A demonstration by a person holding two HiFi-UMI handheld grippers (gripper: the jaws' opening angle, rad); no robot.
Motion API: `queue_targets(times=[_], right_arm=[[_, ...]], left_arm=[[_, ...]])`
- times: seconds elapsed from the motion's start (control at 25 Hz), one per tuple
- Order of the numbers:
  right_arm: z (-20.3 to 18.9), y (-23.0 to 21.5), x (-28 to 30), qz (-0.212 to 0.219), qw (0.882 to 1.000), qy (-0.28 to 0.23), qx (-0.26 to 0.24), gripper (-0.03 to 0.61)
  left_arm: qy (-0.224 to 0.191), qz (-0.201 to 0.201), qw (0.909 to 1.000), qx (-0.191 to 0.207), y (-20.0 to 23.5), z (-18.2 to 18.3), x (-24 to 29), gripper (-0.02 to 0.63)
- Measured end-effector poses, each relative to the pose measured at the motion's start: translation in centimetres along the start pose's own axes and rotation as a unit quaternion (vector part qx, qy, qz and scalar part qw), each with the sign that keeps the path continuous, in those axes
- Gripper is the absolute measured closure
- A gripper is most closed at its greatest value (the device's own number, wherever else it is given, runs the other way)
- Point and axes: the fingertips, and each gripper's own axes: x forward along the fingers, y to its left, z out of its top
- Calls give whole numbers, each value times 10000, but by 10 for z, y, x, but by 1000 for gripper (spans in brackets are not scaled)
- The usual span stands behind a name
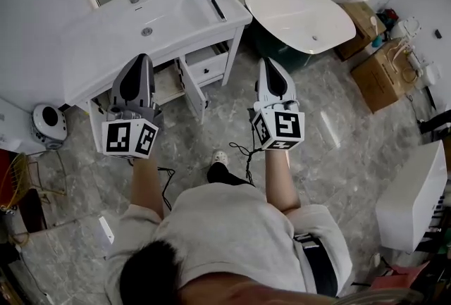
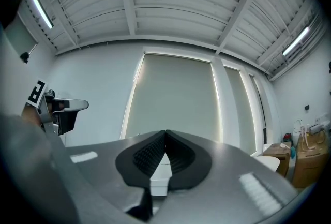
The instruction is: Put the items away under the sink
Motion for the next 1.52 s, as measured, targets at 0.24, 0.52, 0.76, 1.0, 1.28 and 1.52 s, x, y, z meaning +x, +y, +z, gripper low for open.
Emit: queue_targets(times=[0.24,0.52,0.76,1.0,1.28,1.52], right_arm=[[-2,-35,57,176,9998,-56,15,568],[-16,-74,106,360,9993,-53,79,568],[-34,-92,132,479,9987,15,196,568],[-44,-97,158,584,9981,75,203,568],[-54,-96,202,504,9985,130,189,568],[-67,-92,256,388,9988,228,171,568]], left_arm=[[-34,161,9999,39,6,-13,56,606],[-115,300,9995,29,3,-30,110,606],[-10,319,9995,52,-1,-49,139,606],[17,316,9995,23,9,-62,165,606],[48,201,9998,-28,39,-75,201,606],[124,15,9999,-61,78,-87,246,606]])
